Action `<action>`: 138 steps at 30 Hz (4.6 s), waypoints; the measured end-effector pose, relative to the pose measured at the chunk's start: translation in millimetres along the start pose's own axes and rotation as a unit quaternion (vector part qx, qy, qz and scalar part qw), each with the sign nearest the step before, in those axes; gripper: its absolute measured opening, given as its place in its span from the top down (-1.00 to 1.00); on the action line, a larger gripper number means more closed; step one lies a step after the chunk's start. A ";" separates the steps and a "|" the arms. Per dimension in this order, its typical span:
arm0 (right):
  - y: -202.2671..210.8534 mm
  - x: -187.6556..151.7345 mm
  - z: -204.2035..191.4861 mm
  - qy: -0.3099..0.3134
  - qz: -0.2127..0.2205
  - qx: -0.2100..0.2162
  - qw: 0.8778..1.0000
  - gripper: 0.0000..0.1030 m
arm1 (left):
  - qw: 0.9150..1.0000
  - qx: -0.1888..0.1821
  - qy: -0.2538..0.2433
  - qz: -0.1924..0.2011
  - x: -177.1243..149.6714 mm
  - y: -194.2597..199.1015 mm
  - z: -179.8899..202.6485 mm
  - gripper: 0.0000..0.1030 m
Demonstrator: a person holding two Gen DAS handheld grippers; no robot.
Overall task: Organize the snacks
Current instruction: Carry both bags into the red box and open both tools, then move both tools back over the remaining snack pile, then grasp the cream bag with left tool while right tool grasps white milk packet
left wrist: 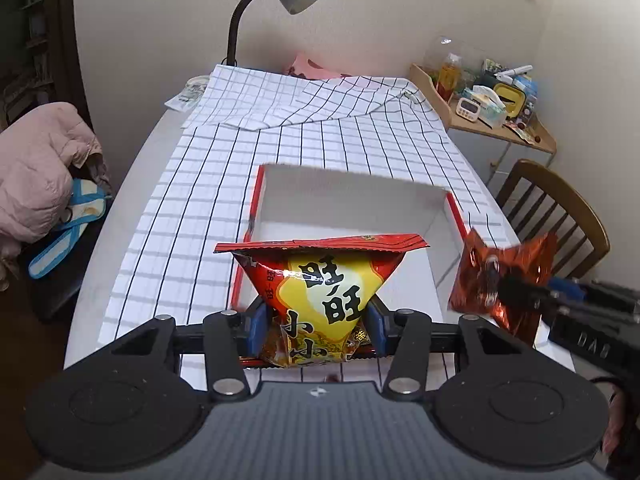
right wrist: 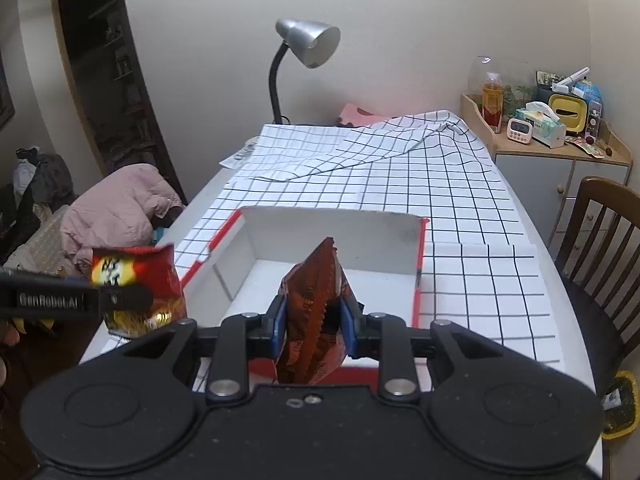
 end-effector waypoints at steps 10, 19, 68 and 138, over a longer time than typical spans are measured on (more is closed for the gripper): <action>-61.8 7.4 26.6 0.006 -0.043 -0.019 0.999 0.47 | 0.999 0.020 -0.016 -0.040 28.4 -75.5 13.3 0.07; -110.7 -8.9 25.8 0.026 -0.091 -0.003 0.995 0.47 | 0.995 0.039 -0.018 -0.093 21.8 -135.7 12.0 0.07; 22.7 -13.7 -21.3 0.032 -0.005 0.014 0.999 -0.72 | 0.998 -0.010 -0.054 -0.019 -18.8 4.6 20.3 -0.26; -2.4 -225.6 -68.9 0.347 -0.163 0.037 0.923 0.00 | 0.970 0.061 0.141 -0.190 -161.9 -92.1 -63.1 -0.17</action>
Point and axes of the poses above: each gripper's, at about its wrist camera, not at the fingertips, and y roughly against the way its jaws point, z to its right, x to its top, the point moved 6 cm from there along -y, roughly the way its jaws point
